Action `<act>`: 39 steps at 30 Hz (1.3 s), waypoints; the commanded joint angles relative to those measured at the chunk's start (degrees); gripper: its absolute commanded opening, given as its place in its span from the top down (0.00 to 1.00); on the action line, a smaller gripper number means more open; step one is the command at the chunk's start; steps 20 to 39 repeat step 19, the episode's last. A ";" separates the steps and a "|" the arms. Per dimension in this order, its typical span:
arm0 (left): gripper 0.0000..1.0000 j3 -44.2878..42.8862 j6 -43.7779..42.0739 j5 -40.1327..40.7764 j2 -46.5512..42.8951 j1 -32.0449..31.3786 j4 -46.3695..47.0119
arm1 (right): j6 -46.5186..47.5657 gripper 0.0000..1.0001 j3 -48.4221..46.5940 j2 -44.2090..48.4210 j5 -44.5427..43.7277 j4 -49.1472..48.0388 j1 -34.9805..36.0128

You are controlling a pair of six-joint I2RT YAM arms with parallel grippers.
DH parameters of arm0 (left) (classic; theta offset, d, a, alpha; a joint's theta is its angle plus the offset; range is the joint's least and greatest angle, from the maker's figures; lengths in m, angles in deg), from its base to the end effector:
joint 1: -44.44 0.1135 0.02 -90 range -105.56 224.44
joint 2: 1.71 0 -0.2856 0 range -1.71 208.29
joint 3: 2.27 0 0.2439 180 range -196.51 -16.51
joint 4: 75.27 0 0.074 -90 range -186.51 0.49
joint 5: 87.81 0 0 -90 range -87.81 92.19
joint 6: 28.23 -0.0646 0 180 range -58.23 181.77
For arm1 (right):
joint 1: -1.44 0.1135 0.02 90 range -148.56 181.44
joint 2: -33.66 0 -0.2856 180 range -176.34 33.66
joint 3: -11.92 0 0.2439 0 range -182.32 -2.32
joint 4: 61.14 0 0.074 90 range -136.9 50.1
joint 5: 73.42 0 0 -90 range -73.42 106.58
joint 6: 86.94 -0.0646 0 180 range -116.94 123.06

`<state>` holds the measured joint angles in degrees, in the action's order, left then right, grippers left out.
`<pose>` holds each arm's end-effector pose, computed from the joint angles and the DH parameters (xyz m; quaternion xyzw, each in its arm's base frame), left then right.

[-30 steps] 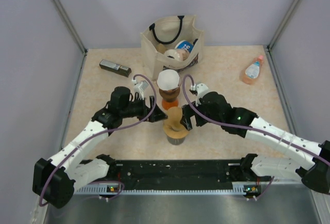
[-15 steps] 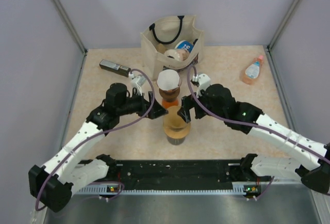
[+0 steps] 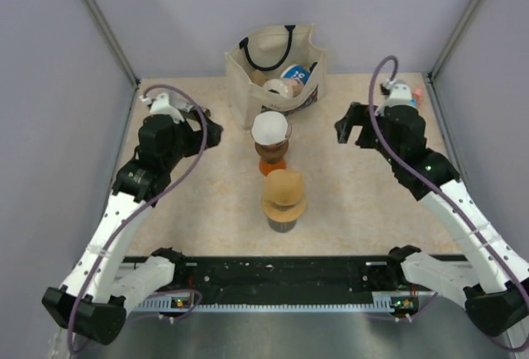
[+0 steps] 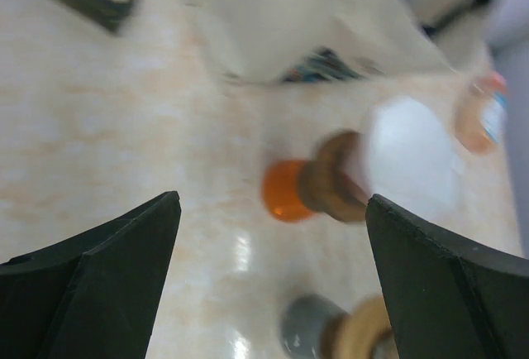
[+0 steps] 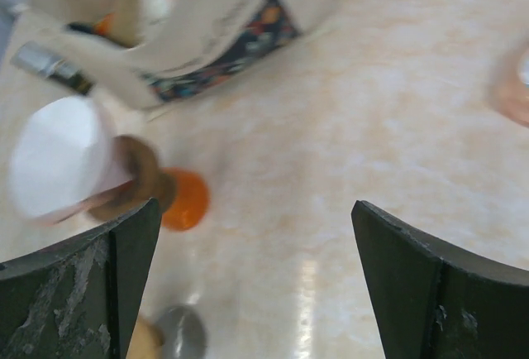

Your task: Place the coffee filter in the dripper

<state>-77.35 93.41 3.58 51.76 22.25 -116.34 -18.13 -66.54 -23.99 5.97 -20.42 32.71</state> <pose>0.1926 -0.0769 0.3866 -0.0742 0.8130 -0.2525 0.5193 0.1980 0.1063 0.3946 -0.0187 0.8167 0.1848 0.5463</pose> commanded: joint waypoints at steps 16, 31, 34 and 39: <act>0.01 12.85 8.44 18.39 0.76 25.01 -0.06 | -11.07 0.01 26.43 4.03 -14.52 -14.52 -25.11; 0.01 12.85 8.35 17.78 1.37 25.01 -0.06 | -10.45 0.01 26.70 4.91 -14.09 -15.93 -25.11; 0.01 12.85 8.35 17.78 1.37 25.01 -0.06 | -10.45 0.01 26.70 4.91 -14.09 -15.93 -25.11; 0.01 12.85 8.35 17.78 1.37 25.01 -0.06 | -10.45 0.01 26.70 4.91 -14.09 -15.93 -25.11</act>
